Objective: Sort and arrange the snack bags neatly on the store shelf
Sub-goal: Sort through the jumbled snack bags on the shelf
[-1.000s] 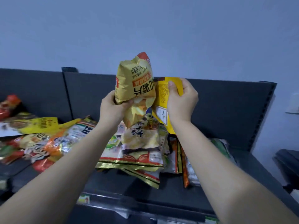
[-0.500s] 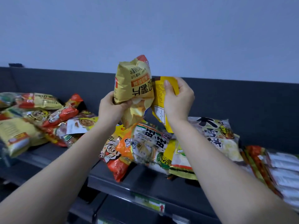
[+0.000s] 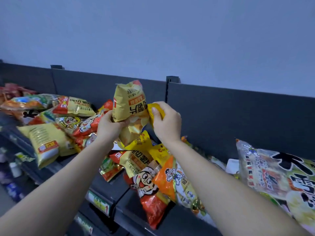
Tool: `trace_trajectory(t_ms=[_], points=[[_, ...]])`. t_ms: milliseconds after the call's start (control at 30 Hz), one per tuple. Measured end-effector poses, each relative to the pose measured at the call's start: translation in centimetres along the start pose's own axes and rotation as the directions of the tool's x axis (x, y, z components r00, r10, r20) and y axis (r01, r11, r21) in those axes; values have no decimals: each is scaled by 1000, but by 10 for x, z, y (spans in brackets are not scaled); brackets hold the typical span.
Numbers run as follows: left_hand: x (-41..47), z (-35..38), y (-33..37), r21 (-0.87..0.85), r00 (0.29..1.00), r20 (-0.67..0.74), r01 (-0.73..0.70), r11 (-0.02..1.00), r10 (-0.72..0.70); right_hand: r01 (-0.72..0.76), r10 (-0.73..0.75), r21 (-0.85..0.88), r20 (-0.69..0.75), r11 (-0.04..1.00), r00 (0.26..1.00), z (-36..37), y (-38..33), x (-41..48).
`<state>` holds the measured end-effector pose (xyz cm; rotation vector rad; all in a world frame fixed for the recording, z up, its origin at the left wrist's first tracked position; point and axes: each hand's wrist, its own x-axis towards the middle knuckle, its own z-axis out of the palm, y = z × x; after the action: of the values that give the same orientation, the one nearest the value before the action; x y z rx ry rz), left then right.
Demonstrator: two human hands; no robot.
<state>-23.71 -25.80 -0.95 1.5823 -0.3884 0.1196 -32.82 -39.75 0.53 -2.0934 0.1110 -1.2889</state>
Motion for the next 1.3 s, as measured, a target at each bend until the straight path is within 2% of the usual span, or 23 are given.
trace_trajectory(t_ms=[67,100,167,233,300,400,467,500,567,667,733,767,833,900,933,1000,1067,1167,1233,1300], points=[[15,-9,-20,57,999,22,39,998,-41,-22,49,-117,233,993,971,17,13,-1],[21,-13,-30,94,998,35,55,994,-59,-42,110,-194,355,980,928,25,19,-2],[34,-21,-49,205,995,36,87,975,-97,-80,295,-389,534,918,792,36,30,-6],[41,-26,-59,363,994,-15,110,925,-112,-89,448,-529,604,844,659,42,36,-13],[39,-26,-60,477,999,-48,41,878,-21,-65,497,-585,618,808,609,46,35,-19],[35,-27,-58,604,962,-28,-199,772,270,9,512,-659,593,752,621,48,30,-24],[38,-28,-59,571,942,49,-299,765,331,4,535,-686,571,727,623,48,28,-30],[40,-29,-59,497,948,88,-308,811,306,-14,551,-692,563,722,616,48,27,-33],[43,-31,-59,366,981,131,-183,913,144,-50,565,-696,536,716,627,46,22,-38],[50,-31,-64,289,994,57,75,955,-95,-93,502,-706,398,702,768,42,14,-44],[51,-28,-62,297,993,7,112,948,-119,-83,450,-724,331,685,829,41,9,-50],[49,-28,-59,348,998,-12,68,935,-68,-65,439,-742,322,668,839,41,7,-54],[44,-28,-56,465,990,-29,-111,878,141,-37,448,-779,321,626,834,41,6,-61],[42,-28,-59,562,958,97,-277,779,271,-60,492,-794,314,606,812,41,9,-65],[43,-28,-62,611,946,204,-323,722,250,-82,514,-792,310,605,800,40,10,-66],[48,-27,-70,687,925,370,-337,644,89,-115,545,-781,313,614,778,38,8,-68],[49,-25,-70,706,918,397,-311,636,9,-124,551,-775,316,619,773,33,3,-70],[41,-21,-55,686,941,299,-329,649,160,-148,528,-767,275,624,804,15,-5,-68],[31,-14,-41,646,912,290,-410,644,289,-141,508,-779,250,612,824,-2,-8,-67],[20,-1,-27,596,857,363,-516,616,367,-133,497,-808,215,574,841,-25,-11,-66]])
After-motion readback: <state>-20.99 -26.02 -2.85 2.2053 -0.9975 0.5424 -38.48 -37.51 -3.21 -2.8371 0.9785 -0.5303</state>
